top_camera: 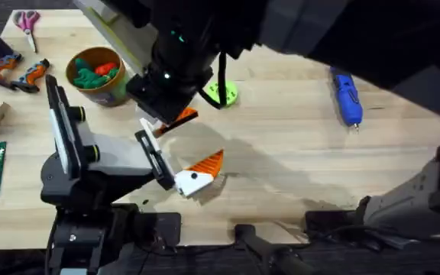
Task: Pick up the gripper from the table and insert it into the empty holder that is missing its gripper. Then pick up a screw, insert it into the mounting hole, and use the screwdriver to tighten it. Finally, clean up the table by picking up the vegetable and placing it into the bucket.
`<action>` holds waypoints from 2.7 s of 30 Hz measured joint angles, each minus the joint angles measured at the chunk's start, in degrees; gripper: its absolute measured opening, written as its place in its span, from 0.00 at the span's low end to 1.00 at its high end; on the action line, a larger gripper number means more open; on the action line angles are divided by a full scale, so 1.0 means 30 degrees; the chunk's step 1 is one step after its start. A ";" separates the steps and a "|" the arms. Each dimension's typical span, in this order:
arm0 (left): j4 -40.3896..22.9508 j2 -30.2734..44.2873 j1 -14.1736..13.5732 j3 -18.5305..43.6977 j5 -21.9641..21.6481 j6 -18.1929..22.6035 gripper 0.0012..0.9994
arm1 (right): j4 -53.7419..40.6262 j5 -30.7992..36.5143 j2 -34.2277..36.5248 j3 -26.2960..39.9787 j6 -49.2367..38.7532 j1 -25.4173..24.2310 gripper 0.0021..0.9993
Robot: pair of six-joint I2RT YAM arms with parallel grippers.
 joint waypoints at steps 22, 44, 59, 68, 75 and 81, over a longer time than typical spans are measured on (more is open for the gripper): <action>0.0000 0.0000 0.0000 0.0000 0.0000 0.0000 0.99 | 0.0000 0.0204 0.0000 0.0001 0.0000 0.0000 0.00; 0.0007 -0.0005 0.0000 0.0000 -0.0007 0.0015 0.99 | -0.0080 0.0003 0.0000 0.0007 0.0005 0.0000 0.01; 0.0007 -0.0007 0.0000 0.0000 -0.0007 0.0015 0.99 | -0.0160 -0.0032 0.0000 0.0007 -0.0012 0.0000 0.00; 0.0007 0.0000 0.0000 0.0000 -0.0007 0.0015 0.99 | -0.0146 0.0774 0.0000 0.0007 -0.0022 0.0000 0.00; 0.0007 -0.0005 0.0000 0.0000 -0.0015 0.0015 0.99 | -0.0146 0.0873 0.0000 0.0007 -0.0095 0.0208 0.00; 0.0015 0.0000 0.0000 0.0000 -0.0022 0.0008 0.99 | -0.0146 0.0992 0.0000 0.0000 -0.0153 0.0503 0.00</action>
